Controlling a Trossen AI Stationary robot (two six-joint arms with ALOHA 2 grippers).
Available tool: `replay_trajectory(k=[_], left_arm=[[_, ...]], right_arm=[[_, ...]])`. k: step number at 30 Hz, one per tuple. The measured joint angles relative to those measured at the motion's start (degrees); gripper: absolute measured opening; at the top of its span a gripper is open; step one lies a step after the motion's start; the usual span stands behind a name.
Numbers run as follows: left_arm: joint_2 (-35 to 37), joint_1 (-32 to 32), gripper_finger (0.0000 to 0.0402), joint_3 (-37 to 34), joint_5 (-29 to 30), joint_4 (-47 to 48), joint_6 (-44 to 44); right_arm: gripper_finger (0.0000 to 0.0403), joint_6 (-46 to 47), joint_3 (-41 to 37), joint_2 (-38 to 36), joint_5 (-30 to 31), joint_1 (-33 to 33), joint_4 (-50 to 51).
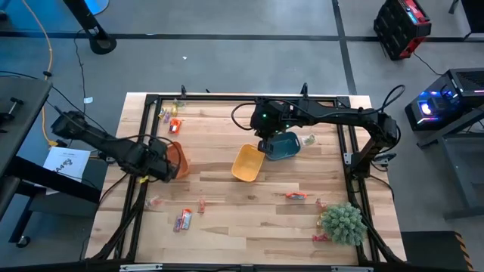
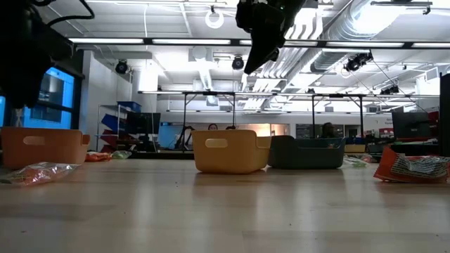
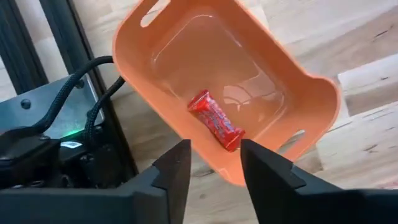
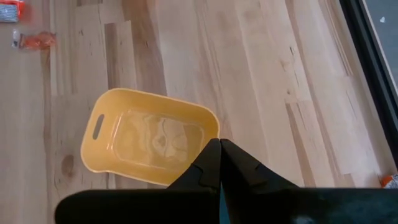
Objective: Sort candy
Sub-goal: Put the orange chocolate into the yellow bin
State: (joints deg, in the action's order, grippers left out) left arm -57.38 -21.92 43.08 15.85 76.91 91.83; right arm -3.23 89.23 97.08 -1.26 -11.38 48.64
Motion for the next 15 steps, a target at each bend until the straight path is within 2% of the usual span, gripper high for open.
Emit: replay_trajectory(k=[2,8,15], left_arm=[[0.6,0.8,0.0149,1.3,2.0,0.0,-0.9],[2.7,8.5,0.0162,10.5,15.5,0.2,-8.5],[0.9,25.2,0.0163,19.0,17.6,-0.3,-31.1]], right_arm=[[0.0000,0.5,0.0,0.0,0.0,-0.2,-0.3],[0.0000,3.7,0.0,0.0,-0.9,-1.8,-7.6],[0.0000,7.6,0.0,0.0,-4.0,-4.0,-10.8]])
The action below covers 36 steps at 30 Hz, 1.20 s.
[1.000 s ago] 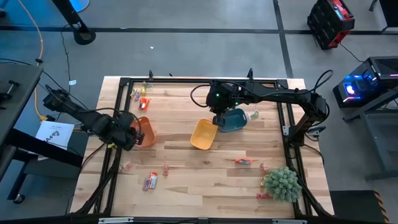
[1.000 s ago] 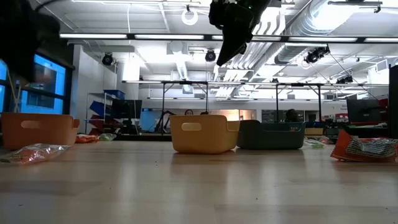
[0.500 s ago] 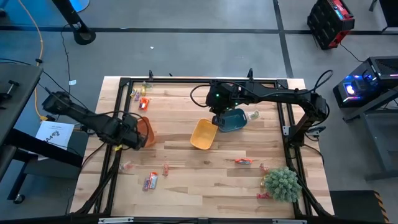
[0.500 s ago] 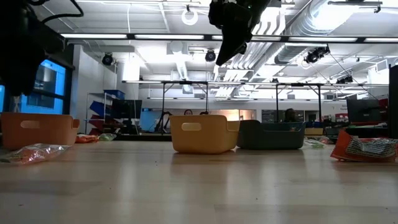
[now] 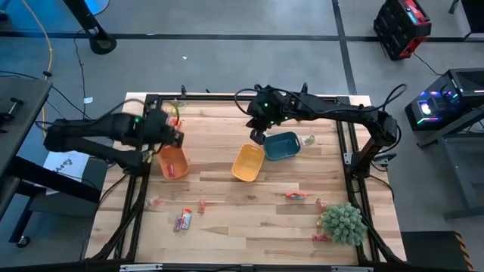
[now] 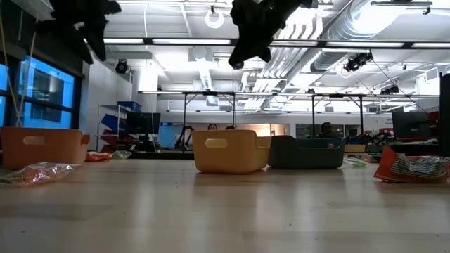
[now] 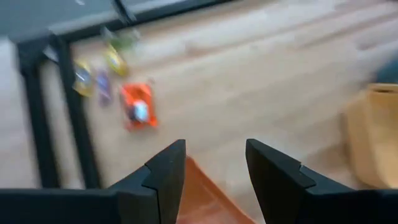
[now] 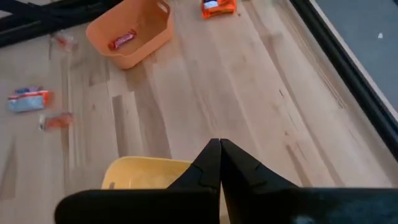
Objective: Sort candy
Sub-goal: Put the orange chocolate into the yellow bin
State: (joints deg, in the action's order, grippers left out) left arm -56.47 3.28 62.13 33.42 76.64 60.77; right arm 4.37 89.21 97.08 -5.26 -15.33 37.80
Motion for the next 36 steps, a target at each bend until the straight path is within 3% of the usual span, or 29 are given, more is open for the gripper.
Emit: replay_trajectory(k=[4,10,16,21,36], left_arm=[[-2.3,11.7,0.0163,-0.3,-0.8,-0.5,-11.7],[-9.4,30.8,0.0163,-5.4,-12.9,-10.6,-30.9],[-19.9,43.0,0.0163,-6.4,-15.1,-15.2,-38.9],[-27.7,46.8,0.0163,-6.4,-19.7,-17.9,-41.6],[-44.4,47.0,0.0156,-6.3,-21.5,-22.3,-46.2]], right_arm=[[0.0000,2.0,0.0,0.0,-1.7,-0.4,0.0],[0.0000,4.6,0.0,0.0,-2.2,-0.1,0.0],[0.0000,7.6,0.0,0.0,-2.2,0.8,-0.7],[0.0000,8.9,0.0,0.0,-1.6,1.9,-3.3],[0.0000,10.8,0.0,0.0,-0.5,2.3,-3.4]])
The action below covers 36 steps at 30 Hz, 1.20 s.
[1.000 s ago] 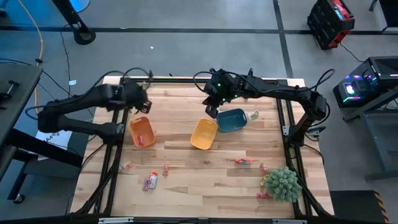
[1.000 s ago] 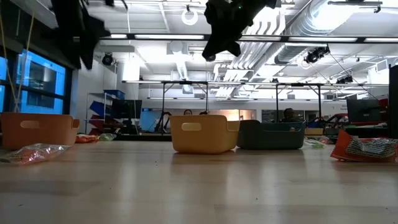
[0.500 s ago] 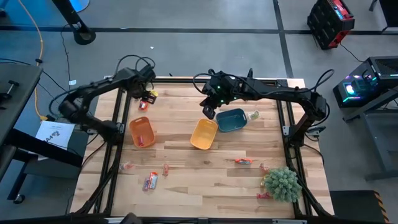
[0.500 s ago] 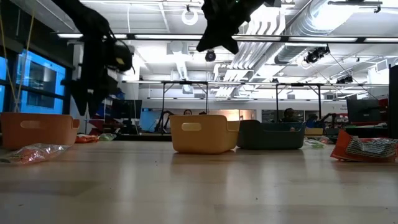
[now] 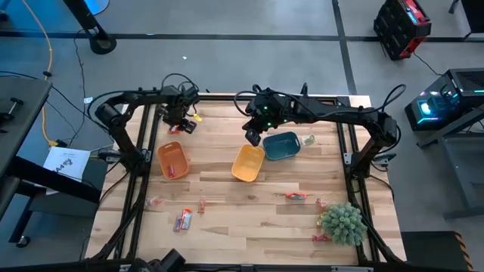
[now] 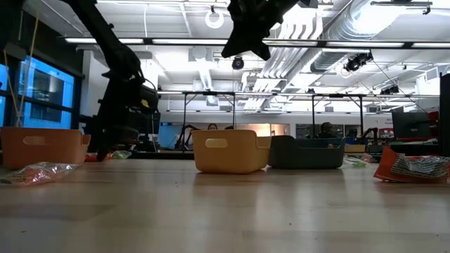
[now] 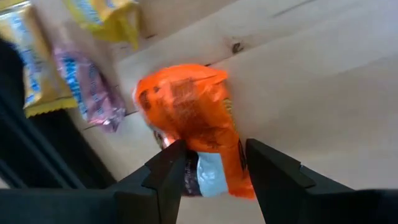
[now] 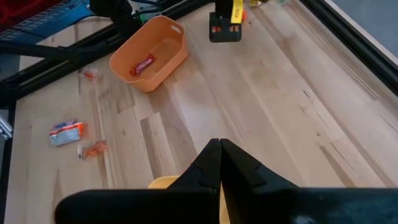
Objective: Sort candy
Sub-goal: Put the orange chocolate into the yellow bin
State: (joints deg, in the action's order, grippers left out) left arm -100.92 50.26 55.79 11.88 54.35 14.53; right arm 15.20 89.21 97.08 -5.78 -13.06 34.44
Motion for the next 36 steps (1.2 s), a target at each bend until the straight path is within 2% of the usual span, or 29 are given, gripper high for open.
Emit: replay_trajectory(k=[3,7,8,11,14,17,19,24,28,31,36], left_arm=[[-0.3,-0.1,0.0122,0.1,-1.2,-0.1,-1.7],[3.4,-1.1,0.0029,0.0,-2.7,-0.8,-2.9],[5.1,-1.3,0.0016,0.1,-3.2,-1.0,-3.1],[11.2,-1.9,0.0021,1.2,-5.9,-1.2,-3.0],[18.5,-4.2,0.0018,2.3,-13.9,-2.4,-4.1],[24.3,-10.0,0.0006,2.4,-24.8,-4.6,-3.6],[26.7,-16.0,0.0006,2.4,-27.2,-7.0,-1.5],[25.0,-33.8,0.0007,2.3,-26.5,-19.5,3.5],[19.0,-43.3,0.0007,2.3,-23.2,-34.9,4.6],[14.2,-46.0,0.0009,2.6,-19.5,-42.2,5.6],[8.4,-45.8,0.0043,5.0,-16.0,-39.3,7.4]], right_arm=[[0.0000,0.0,0.0,0.0,0.0,0.0,0.0],[0.0000,-0.2,0.0,0.0,0.2,0.0,0.0],[0.0000,-0.3,0.0,0.0,0.2,0.0,0.0],[0.0000,-1.6,0.0,0.0,0.2,0.0,0.1],[0.0000,-2.2,0.0,-0.1,0.2,0.0,0.8],[0.0000,-3.4,0.0,-0.8,0.1,-0.4,1.8],[0.0000,-3.7,0.0,-1.6,0.1,-0.8,2.4],[0.0000,-3.9,0.0,-4.2,1.7,-3.0,3.0],[0.0000,-3.4,0.0,-6.7,2.1,-5.0,3.1],[0.0000,-3.4,0.0,-8.1,2.1,-5.8,3.4],[0.0000,-3.2,0.0,-9.7,1.9,-6.0,7.1]])
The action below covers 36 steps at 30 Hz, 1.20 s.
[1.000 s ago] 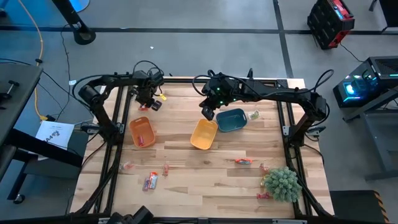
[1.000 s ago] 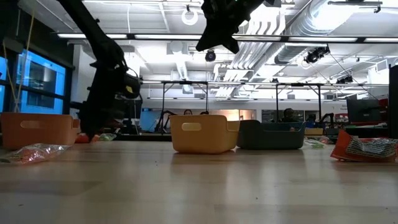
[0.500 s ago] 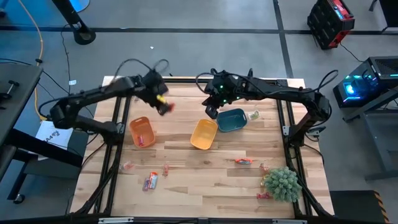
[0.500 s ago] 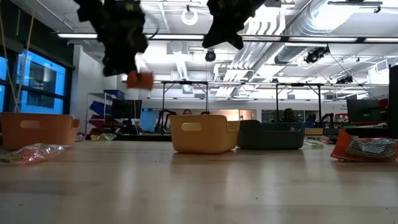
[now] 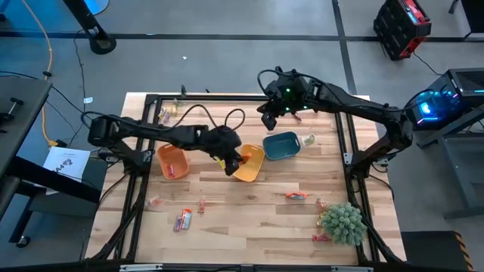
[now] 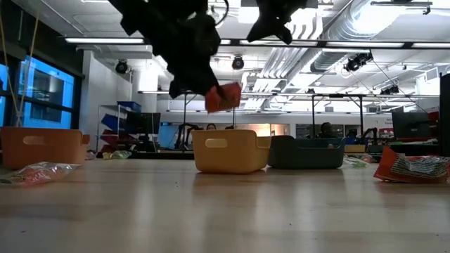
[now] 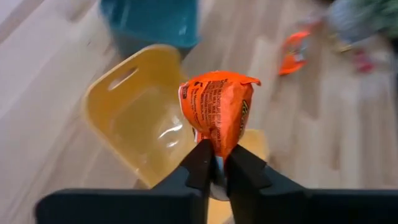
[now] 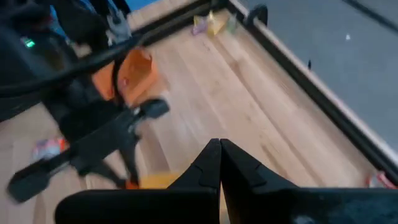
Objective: Sort candy
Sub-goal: Put the orange chocolate into the yellow bin
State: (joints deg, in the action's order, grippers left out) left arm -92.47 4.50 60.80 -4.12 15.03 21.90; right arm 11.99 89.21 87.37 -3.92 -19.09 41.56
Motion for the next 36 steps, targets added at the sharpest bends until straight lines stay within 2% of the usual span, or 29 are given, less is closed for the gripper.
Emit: replay_trajectory(k=[5,8,13,20,24,29,33,36], left_arm=[[-1.7,1.2,0.0105,1.8,-1.2,-0.2,2.0],[-1.7,1.2,0.0139,2.3,-2.0,-3.1,2.1],[-2.3,1.2,0.0186,2.5,-3.3,-5.5,3.2],[-3.3,1.2,0.0228,2.5,-2.1,-1.0,2.2],[-4.9,0.5,0.0235,2.4,3.7,1.6,-2.0],[-5.5,-1.3,0.0235,4.3,4.3,1.5,-9.7],[-5.5,-3.2,0.0235,6.9,9.1,1.4,-21.1],[-6.4,-3.6,0.0235,7.7,10.5,1.6,-30.8]], right_arm=[[0.0000,0.1,0.0,-0.5,-0.7,0.0,10.3],[0.0000,1.7,0.0,-0.4,1.1,0.0,16.4],[0.0000,4.9,-0.1,0.0,3.7,-1.4,19.4],[0.0001,7.4,-0.1,0.0,7.0,-6.5,21.7],[0.0008,7.3,-0.1,0.1,7.2,-9.7,23.3],[0.0014,7.2,-0.1,0.1,7.2,-11.9,24.6],[0.0014,7.0,-0.1,0.1,7.2,-12.5,25.2],[0.0014,6.0,-0.1,0.1,7.2,-12.4,25.2]])
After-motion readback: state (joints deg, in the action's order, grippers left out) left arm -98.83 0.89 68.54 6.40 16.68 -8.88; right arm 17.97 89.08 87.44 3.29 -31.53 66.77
